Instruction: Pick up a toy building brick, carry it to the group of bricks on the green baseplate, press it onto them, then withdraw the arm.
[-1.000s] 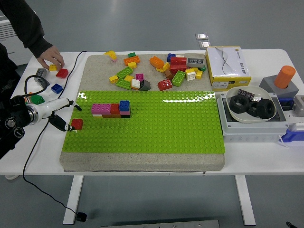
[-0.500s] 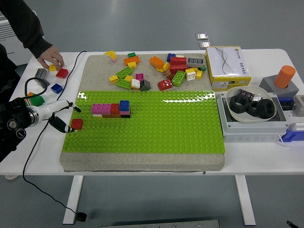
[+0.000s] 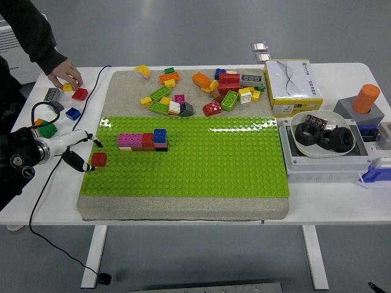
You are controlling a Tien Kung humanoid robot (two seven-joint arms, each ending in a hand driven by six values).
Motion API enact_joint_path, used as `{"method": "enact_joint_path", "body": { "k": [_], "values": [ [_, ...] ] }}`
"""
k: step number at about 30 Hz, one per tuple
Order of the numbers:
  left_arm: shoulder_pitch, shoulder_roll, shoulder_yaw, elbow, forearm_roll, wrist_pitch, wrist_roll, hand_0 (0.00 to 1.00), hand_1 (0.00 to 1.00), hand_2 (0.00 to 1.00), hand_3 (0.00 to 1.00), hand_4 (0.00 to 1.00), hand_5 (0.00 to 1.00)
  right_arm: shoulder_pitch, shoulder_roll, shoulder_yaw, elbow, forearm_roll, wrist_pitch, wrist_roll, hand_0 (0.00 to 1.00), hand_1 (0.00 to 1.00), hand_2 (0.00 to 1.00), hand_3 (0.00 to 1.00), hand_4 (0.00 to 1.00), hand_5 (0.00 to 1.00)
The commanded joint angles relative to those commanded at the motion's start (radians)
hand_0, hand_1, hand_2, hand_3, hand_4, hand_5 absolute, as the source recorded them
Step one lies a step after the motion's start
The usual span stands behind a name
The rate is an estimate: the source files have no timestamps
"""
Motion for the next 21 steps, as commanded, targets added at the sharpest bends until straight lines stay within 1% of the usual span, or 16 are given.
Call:
{"method": "enact_joint_path", "body": {
  "k": [1,2,7,8,19,20,21],
  "values": [
    [0.000,-0.001,0.000,0.001,0.000,0.000,0.000,0.981,0.998,0.998,0.713,0.800,0.002,0.000,0.000,0.000,0.000,0.000,0.000,0.000,0.518,0.600,0.718,0.804,0.891,0.956],
    [0.000,-0.001,0.001,0.002,0.000,0.001,0.000,0.981,0.998,0.998,0.682,0.787,0.002,0.000,0.001,-0.001,0.000,0.001,0.000,0.000,0.518,0.602,0.719,0.804,0.891,0.955],
    [0.001,-0.005,0.005,0.005,-0.001,0.004,-0.001,0.981,0.998,0.998,0.682,0.787,0.002,-0.003,0.003,-0.005,0.000,0.007,0.000,-0.001,0.518,0.602,0.719,0.804,0.891,0.955],
    [0.002,-0.006,0.006,0.006,-0.001,0.005,-0.002,0.980,0.998,0.998,0.661,0.775,0.002,-0.003,0.004,-0.006,0.000,0.008,0.000,-0.001,0.518,0.602,0.723,0.804,0.891,0.955],
    [0.000,-0.015,0.011,0.014,0.000,0.013,-0.003,0.980,0.998,0.998,0.648,0.767,0.002,-0.003,0.005,-0.015,0.000,0.020,-0.002,0.001,0.518,0.602,0.722,0.804,0.890,0.954],
    [0.000,-0.016,0.010,0.014,0.000,0.016,-0.005,0.979,0.998,0.998,0.621,0.725,0.002,-0.003,0.005,-0.016,0.000,0.021,-0.002,0.002,0.518,0.602,0.721,0.804,0.891,0.955],
    [0.001,-0.017,0.009,0.014,-0.001,0.019,-0.006,0.979,0.998,0.998,0.621,0.725,0.002,-0.003,0.005,-0.017,0.000,0.022,-0.002,0.002,0.518,0.602,0.721,0.804,0.891,0.955]
  ]
}}
